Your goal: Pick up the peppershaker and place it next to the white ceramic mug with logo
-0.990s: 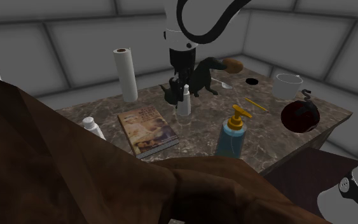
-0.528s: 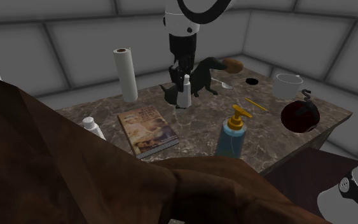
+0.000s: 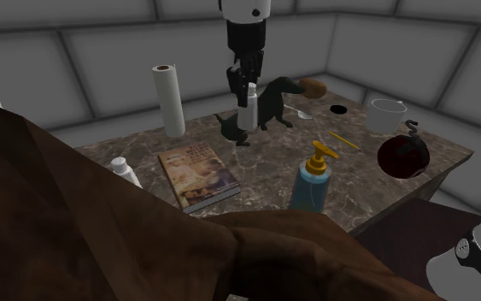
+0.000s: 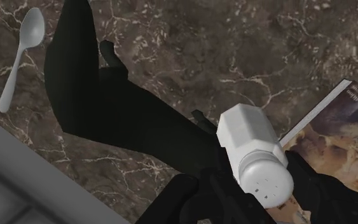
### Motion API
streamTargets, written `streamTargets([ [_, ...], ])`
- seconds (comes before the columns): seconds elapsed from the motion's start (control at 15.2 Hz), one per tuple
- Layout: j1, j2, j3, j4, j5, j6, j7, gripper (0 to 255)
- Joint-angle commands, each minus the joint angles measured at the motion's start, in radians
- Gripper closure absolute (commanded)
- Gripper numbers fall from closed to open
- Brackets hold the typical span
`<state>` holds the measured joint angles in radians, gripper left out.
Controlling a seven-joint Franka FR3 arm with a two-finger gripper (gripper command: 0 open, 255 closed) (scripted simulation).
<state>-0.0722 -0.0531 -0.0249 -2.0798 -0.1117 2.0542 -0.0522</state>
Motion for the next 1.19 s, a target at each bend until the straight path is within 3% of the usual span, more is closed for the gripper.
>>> streamTargets([
  [0.0, 0.001, -0.006, 0.001, 0.022, 0.001, -0.029, -0.002, 255],
  [0.86, 0.003, -0.033, 0.003, 0.157, 0.008, -0.189, -0.016, 255],
  [1.12, -0.027, -0.152, -0.033, 0.026, -0.001, -0.172, -0.077, 255],
])
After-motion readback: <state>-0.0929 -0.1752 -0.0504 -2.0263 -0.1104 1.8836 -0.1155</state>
